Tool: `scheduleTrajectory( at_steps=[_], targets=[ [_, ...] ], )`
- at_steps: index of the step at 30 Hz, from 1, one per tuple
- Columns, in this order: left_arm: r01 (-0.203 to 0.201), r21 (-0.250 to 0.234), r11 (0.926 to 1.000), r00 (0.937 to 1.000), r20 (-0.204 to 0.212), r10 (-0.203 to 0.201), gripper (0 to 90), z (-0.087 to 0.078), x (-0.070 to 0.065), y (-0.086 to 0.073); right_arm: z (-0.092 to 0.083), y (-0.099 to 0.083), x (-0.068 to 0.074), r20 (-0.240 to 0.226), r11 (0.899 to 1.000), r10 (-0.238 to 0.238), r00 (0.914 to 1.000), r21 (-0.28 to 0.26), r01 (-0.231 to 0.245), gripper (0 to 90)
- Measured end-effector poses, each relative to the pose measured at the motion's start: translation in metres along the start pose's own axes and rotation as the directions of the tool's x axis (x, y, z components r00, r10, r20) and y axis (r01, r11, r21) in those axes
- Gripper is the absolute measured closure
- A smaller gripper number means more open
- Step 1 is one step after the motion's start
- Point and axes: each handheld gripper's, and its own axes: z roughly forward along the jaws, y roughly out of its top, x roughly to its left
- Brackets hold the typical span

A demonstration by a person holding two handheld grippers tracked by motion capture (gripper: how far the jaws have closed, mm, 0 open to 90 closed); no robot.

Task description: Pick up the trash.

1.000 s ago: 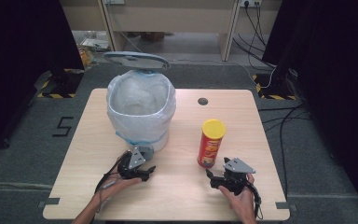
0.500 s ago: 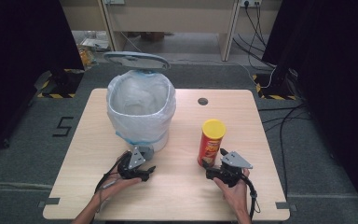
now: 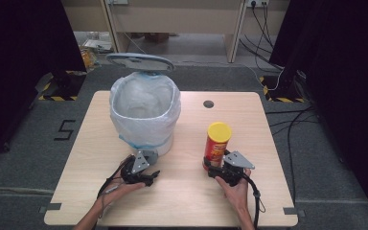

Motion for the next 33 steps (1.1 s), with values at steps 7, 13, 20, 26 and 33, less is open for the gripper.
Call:
scheduleTrajectory(
  at_steps=[7, 13, 20, 26, 33],
  targets=[
    [0.000, 0.000, 1.0000, 1.0000, 0.001, 0.000, 27.9, 0.000, 0.000, 0.000, -0.003, 0.008, 0.001, -0.005, 1.000, 0.001, 1.0000, -0.022, -0.001, 23.9],
    [0.000, 0.000, 1.0000, 1.0000, 0.001, 0.000, 27.9, 0.000, 0.000, 0.000, -0.008, 0.025, 0.001, 0.004, 0.998, -0.019, 0.9998, -0.052, 0.019, 24.0],
    [-0.003, 0.000, 1.0000, 1.0000, 0.003, 0.003, 27.9, 0.000, 0.000, 0.000, -0.009, 0.043, -0.003, 0.020, 0.996, -0.023, 0.9995, -0.084, 0.024, 24.0],
    [-0.003, 0.000, 1.0000, 1.0000, 0.003, 0.003, 27.9, 0.000, 0.000, 0.000, -0.012, 0.059, -0.005, 0.030, 0.995, -0.025, 0.9992, -0.095, 0.028, 24.0],
    [-0.004, 0.001, 1.0000, 1.0000, 0.005, 0.004, 27.9, 0.000, 0.001, 0.000, -0.012, 0.088, -0.007, 0.033, 0.992, -0.019, 0.9993, -0.120, 0.023, 24.0]
  ],
)
